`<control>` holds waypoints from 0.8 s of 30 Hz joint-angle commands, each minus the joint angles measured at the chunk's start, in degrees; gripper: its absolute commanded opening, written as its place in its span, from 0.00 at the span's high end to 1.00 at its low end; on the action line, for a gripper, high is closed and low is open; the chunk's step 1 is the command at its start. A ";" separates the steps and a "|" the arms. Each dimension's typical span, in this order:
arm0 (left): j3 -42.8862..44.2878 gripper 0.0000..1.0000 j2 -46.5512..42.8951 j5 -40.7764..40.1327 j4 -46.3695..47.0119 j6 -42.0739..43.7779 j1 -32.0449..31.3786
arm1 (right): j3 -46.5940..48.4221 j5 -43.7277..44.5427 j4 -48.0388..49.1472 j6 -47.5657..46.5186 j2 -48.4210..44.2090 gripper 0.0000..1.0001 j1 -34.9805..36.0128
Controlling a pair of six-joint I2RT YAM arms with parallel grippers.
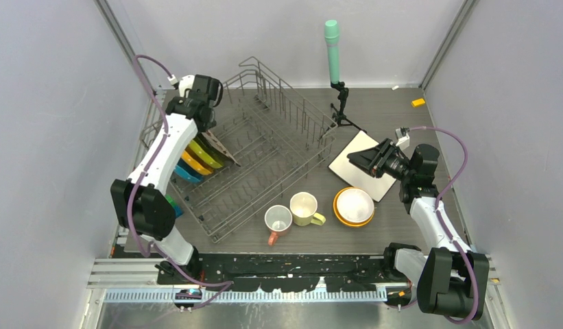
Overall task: Load the mixed dishes into the dish rack
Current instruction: Insert the plate into the dish rack.
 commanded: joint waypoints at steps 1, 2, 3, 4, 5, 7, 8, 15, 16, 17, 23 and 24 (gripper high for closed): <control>-0.44 0.54 -4.54 1.15 4.82 3.04 1.18 | 0.52 -0.10 0.70 -0.93 -0.30 0.61 0.36; -0.33 0.51 -4.71 1.44 4.81 3.21 1.35 | 0.55 -0.06 0.38 -1.02 -0.30 0.61 0.36; -0.19 0.49 -4.85 1.78 4.74 3.37 1.45 | 0.64 -0.03 0.20 -1.19 -0.42 0.61 0.36; -0.09 0.49 -5.02 2.13 4.80 3.56 1.51 | 0.69 0.09 -0.24 -1.32 -0.46 0.61 0.36; 0.02 0.48 -5.25 2.51 4.93 3.82 1.55 | 0.78 0.13 -0.37 -1.46 -0.52 0.61 0.36; 0.05 0.48 -5.69 3.30 5.31 4.42 1.64 | 0.90 0.24 -0.93 -1.75 -0.57 0.61 0.36; 0.11 0.47 -5.89 3.76 5.53 4.56 1.69 | 0.96 0.29 -1.17 -1.82 -0.62 0.61 0.36; 0.21 0.47 -8.06 7.02 7.08 7.83 1.82 | 1.31 0.50 -2.61 -2.44 -0.96 0.61 0.40; -0.24 0.48 -8.43 7.58 7.69 8.47 1.82 | 1.38 0.58 -2.96 -2.56 -1.11 0.61 0.38; -0.71 0.48 -8.71 8.38 8.22 9.04 1.90 | 1.55 0.66 -3.13 -2.72 -1.15 0.61 0.37; -2.23 0.53 -7.25 13.42 8.47 11.40 2.43 | 2.23 1.19 -5.58 -3.87 -1.79 0.60 0.36; -1.96 0.54 -6.76 13.55 7.76 11.83 2.37 | 2.31 1.25 -6.14 -4.12 -2.09 0.60 0.36</control>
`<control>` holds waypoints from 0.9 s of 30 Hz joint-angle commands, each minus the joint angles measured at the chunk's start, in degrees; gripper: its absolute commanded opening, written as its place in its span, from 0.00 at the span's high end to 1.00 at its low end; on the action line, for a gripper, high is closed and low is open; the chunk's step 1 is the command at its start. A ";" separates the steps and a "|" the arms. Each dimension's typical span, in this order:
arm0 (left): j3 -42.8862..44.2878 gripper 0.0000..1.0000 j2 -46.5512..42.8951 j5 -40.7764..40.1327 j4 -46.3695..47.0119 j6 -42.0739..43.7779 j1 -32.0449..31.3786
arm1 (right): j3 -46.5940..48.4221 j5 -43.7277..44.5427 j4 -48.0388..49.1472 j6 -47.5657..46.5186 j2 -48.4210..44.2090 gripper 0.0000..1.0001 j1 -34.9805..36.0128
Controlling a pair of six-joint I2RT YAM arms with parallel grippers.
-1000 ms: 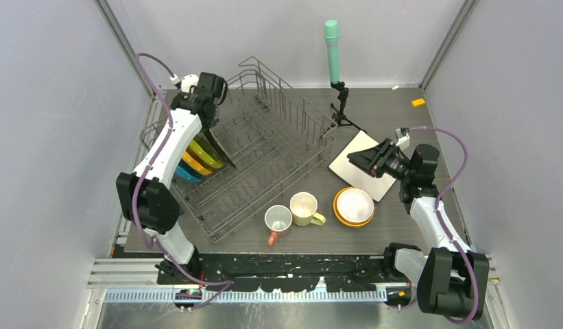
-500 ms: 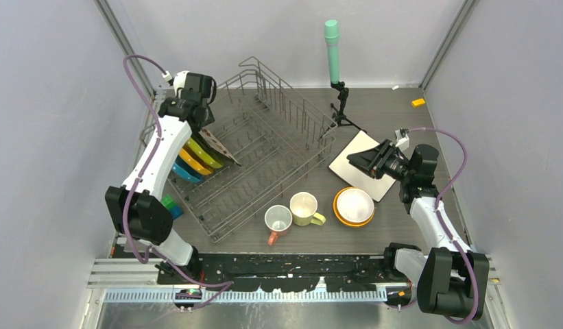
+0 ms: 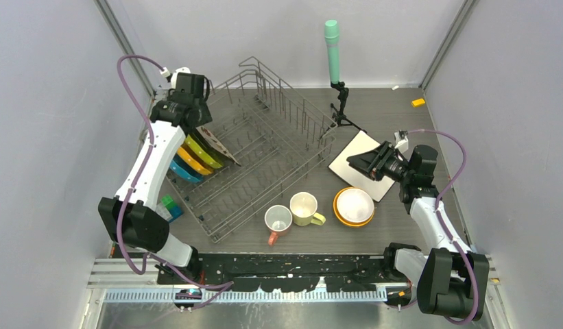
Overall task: Load the mixed dishes into the dish rack
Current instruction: Insert the plate into the dish rack.
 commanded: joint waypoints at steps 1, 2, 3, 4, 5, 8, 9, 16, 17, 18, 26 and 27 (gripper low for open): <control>0.01 0.55 0.80 4.80 2.10 3.19 0.08 | 2.30 0.53 -1.51 -2.07 -2.10 0.60 0.36; 0.11 0.56 1.07 5.28 1.67 3.67 0.13 | 2.44 0.63 -1.84 -2.38 -2.22 0.60 0.36; 0.00 0.57 1.37 5.79 1.65 4.08 0.16 | 2.51 0.82 -2.53 -2.50 -2.46 0.60 0.36; -0.11 0.59 1.52 6.46 1.64 4.56 0.16 | 2.56 1.07 -2.83 -2.79 -2.57 0.60 0.40; -0.26 0.62 1.70 7.78 1.75 5.23 0.16 | 2.61 1.17 -3.35 -2.97 -2.73 0.60 0.38; -1.02 0.71 2.13 12.41 2.83 7.09 0.09 | 2.79 1.55 -4.09 -3.32 -2.94 0.60 0.36; -1.28 0.75 2.27 13.40 2.94 7.42 0.12 | 2.82 1.63 -4.39 -3.41 -3.01 0.60 0.36; -3.82 0.84 0.80 13.79 2.66 8.18 0.11 | 4.59 3.53 -9.36 -6.61 -4.06 0.60 0.30; -4.05 0.84 0.23 13.31 2.78 8.35 0.13 | 4.97 3.85 -10.56 -7.32 -4.22 0.60 0.28; -4.16 0.84 -0.30 13.07 2.78 8.59 0.18 | 5.18 4.35 -10.92 -7.52 -4.21 0.60 0.28; -4.49 0.70 -3.54 13.60 1.93 10.63 0.55 | 5.01 8.98 -11.97 -6.26 -4.96 0.60 0.27; -4.86 0.67 -4.16 13.91 2.29 10.70 0.60 | 4.96 9.87 -12.47 -6.22 -5.10 0.60 0.27</control>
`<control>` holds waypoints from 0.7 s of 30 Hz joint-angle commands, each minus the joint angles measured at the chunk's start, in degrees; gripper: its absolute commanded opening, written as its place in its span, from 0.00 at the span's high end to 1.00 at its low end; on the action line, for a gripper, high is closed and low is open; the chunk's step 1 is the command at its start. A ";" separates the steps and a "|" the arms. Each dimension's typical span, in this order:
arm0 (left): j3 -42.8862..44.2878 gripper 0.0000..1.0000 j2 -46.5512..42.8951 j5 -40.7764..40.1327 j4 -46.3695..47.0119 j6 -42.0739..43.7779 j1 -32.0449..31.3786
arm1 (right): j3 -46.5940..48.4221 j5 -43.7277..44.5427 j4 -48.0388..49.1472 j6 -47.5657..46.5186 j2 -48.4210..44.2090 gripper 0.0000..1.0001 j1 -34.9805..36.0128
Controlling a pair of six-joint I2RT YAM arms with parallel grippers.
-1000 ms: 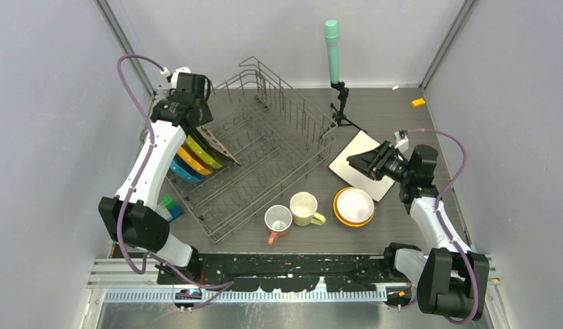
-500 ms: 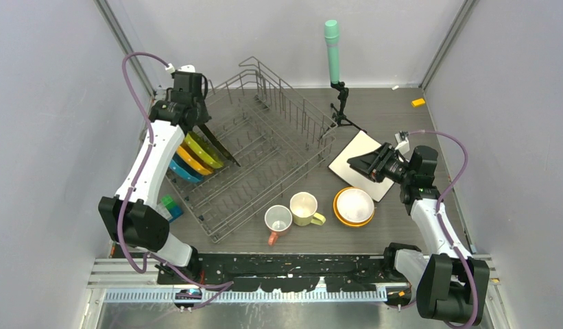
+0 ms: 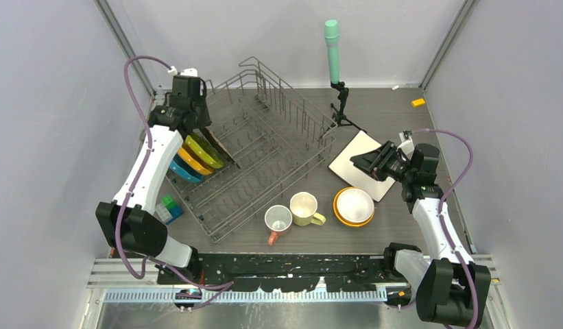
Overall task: Load the mixed dishes into the dish rack
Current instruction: Insert the plate into the dish rack.
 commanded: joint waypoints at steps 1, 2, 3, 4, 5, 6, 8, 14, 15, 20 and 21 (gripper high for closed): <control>-2.07 0.61 -2.70 6.25 -2.20 1.36 -0.35 | 1.68 3.93 -2.01 -0.61 -2.25 0.60 0.27; -2.26 0.58 -3.08 6.42 -1.89 1.09 -0.32 | 1.89 4.66 -2.35 -1.05 -2.28 0.60 0.27; -2.08 0.57 -3.29 6.71 -1.76 0.97 -0.32 | 2.13 5.05 -3.35 -1.78 -2.21 0.60 0.21; -1.66 0.56 -3.35 6.95 -1.72 0.95 -0.27 | 2.84 5.75 -3.99 -2.16 -2.09 0.60 0.15; -1.28 0.55 -3.34 7.15 -1.87 1.02 -0.23 | 3.18 6.08 -4.95 -2.63 -1.81 0.60 0.12; -0.81 0.55 -3.28 7.11 -2.21 1.03 -0.27 | 3.83 6.69 -5.36 -2.76 -1.75 0.60 -0.01; -0.32 0.55 -3.38 7.18 -2.56 1.11 -0.23 | 4.44 7.82 -6.17 -2.89 -1.73 0.60 -0.14; 0.36 0.51 -5.84 6.15 -3.23 1.96 0.14 | 4.18 14.86 -10.39 -2.82 -3.98 0.60 -0.87; 0.51 0.50 -6.37 6.02 -3.28 2.19 0.31 | 3.92 16.42 -10.80 -2.68 -4.20 0.60 -1.18; 1.25 0.47 -8.16 5.48 -3.88 3.22 1.23 | 2.62 20.52 -12.62 -0.93 -6.09 0.60 -2.78; 1.41 0.47 -8.45 5.18 -4.00 3.31 1.32 | 2.44 21.62 -12.84 -0.36 -6.40 0.60 -3.37</control>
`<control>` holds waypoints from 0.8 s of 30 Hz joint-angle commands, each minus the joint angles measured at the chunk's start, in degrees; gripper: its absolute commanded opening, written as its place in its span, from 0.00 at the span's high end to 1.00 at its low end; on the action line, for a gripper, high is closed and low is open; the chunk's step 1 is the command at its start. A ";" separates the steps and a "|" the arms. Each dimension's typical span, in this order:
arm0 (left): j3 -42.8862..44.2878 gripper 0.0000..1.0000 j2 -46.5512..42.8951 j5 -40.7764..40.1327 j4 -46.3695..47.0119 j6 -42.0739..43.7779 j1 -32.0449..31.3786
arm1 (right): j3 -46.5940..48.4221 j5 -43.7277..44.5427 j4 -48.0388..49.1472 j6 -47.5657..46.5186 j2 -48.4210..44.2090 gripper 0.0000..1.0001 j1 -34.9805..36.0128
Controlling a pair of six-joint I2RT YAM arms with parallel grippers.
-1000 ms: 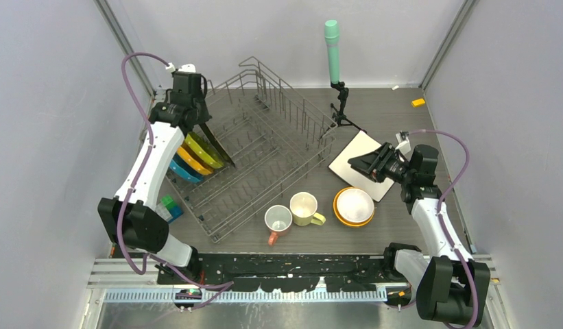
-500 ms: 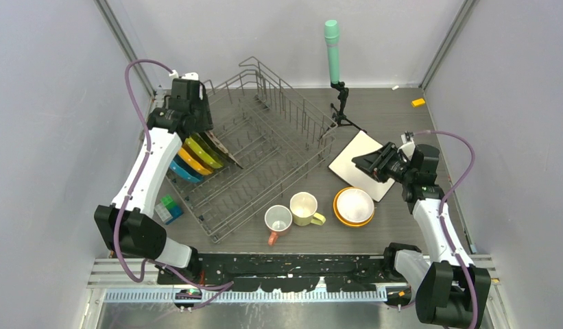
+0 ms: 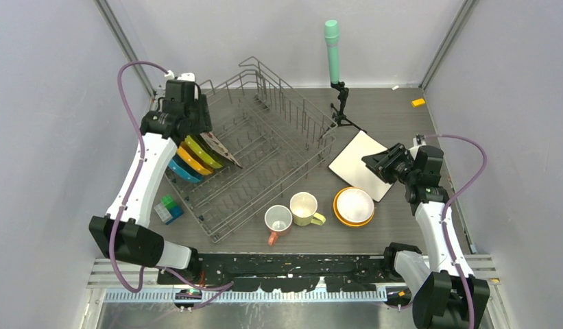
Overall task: Load the mixed dishes into the dish rack
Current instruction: Insert the plate into the dish rack.
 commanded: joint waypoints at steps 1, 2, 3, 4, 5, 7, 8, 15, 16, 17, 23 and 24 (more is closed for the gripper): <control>3.22 0.46 -3.46 0.77 0.44 1.64 0.79 | 0.24 6.20 -1.62 1.29 -2.72 0.60 -1.67; 3.26 0.46 -3.70 0.72 0.48 1.66 0.89 | 0.44 8.23 -2.30 1.28 -2.98 0.60 -2.07; 3.30 0.45 -3.88 0.73 0.54 1.70 0.96 | 0.63 9.57 -4.47 0.92 -3.41 0.60 -2.26; 3.31 0.45 -4.07 1.00 0.71 1.66 1.06 | 1.35 12.50 -5.66 0.52 -3.59 0.60 -2.55; 3.31 0.44 -4.27 1.46 0.88 1.66 1.11 | 1.79 13.90 -8.19 -0.59 -3.84 0.60 -2.88; 3.39 0.42 -4.41 3.06 1.22 1.66 1.14 | 3.08 17.93 -11.72 -2.13 -4.01 0.60 -3.40; 3.46 0.40 -4.48 4.05 1.41 1.66 1.17 | 4.05 21.16 -13.06 -2.49 -4.04 0.60 -3.53; 3.07 0.31 -5.60 16.36 5.42 0.00 1.29 | 7.89 37.64 -23.13 -4.34 -4.16 0.57 -4.40; 2.90 0.27 -5.81 18.85 6.37 -0.67 1.25 | 7.92 38.60 -23.68 -4.42 -4.36 0.56 -4.47; 2.60 0.21 -5.87 21.22 7.30 -1.24 1.29 | 7.78 39.99 -23.87 -4.43 -4.47 0.56 -4.64; 0.06 0.02 -7.33 27.34 13.02 -6.58 1.29 | 6.36 38.00 -23.87 -5.41 -3.77 0.39 -5.84; -0.21 0.01 -7.47 28.80 14.15 -7.33 1.23 | 6.05 34.66 -22.96 -5.65 -3.42 0.34 -6.65</control>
